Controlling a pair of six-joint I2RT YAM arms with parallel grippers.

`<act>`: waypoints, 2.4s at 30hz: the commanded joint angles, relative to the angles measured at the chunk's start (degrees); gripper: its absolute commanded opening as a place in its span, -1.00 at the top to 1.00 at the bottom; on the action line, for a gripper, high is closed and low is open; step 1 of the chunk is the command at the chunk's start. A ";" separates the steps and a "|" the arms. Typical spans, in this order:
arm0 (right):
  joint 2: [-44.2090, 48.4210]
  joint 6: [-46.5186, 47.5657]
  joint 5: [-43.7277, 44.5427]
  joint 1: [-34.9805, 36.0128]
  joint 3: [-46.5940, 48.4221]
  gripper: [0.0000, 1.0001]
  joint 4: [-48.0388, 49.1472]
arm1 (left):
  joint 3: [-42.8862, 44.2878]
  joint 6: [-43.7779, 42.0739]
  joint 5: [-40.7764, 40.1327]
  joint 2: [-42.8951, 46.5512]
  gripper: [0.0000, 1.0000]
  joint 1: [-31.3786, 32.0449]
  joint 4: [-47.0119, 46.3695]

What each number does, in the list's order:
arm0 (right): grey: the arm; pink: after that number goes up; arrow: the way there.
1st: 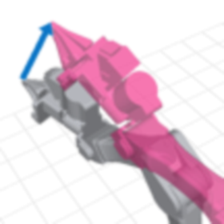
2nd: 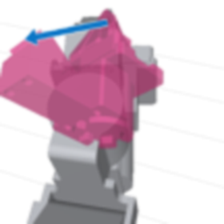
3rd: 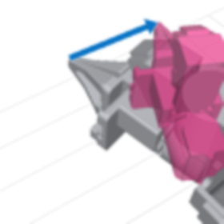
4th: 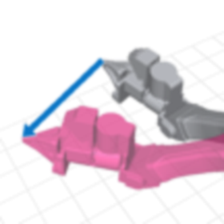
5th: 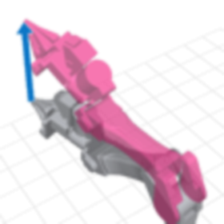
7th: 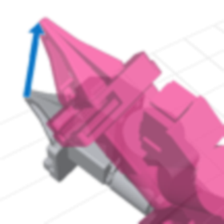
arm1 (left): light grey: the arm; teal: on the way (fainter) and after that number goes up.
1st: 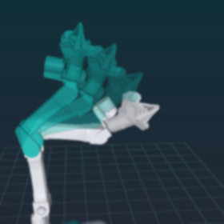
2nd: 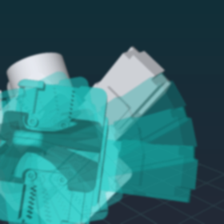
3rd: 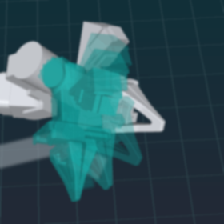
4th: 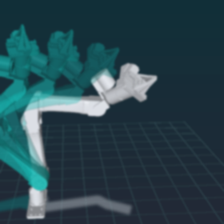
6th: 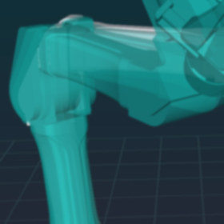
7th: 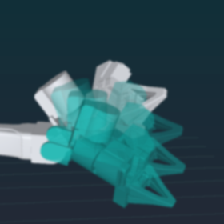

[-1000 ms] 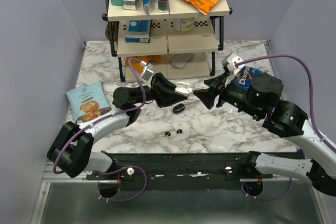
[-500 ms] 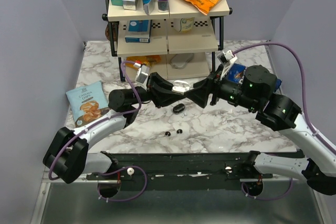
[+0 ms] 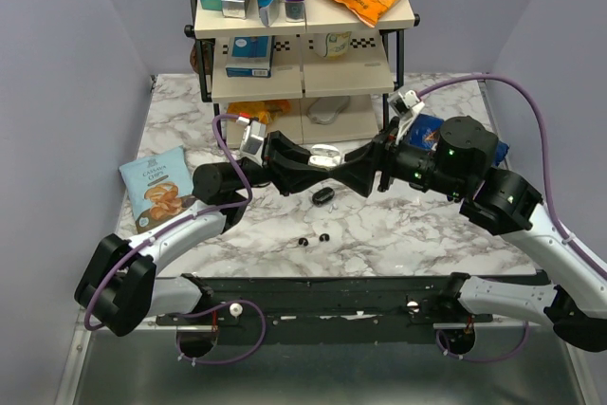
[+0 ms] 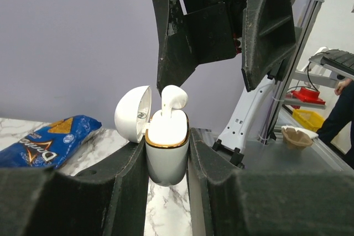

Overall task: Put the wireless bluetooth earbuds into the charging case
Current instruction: Adjust the earbud with the charging case.

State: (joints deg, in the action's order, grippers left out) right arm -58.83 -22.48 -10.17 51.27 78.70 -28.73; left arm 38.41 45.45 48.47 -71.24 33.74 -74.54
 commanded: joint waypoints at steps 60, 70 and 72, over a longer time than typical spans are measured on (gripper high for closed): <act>1.17 11.41 6.75 0.68 0.32 -0.17 -1.59 | -0.18 2.36 1.37 1.98 1.00 -0.25 -20.29; 0.03 11.49 6.31 0.76 0.58 -0.20 -1.50 | 0.08 2.62 1.28 1.81 1.00 -0.25 -20.38; -0.14 11.49 6.04 0.77 0.76 -0.21 -1.50 | 0.08 2.62 1.19 1.90 1.00 -0.16 -20.38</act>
State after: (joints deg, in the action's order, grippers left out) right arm -58.57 -11.90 -2.63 51.70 78.89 -30.50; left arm 37.58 47.88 48.60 -69.19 33.71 -75.09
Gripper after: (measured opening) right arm 0.599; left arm 0.367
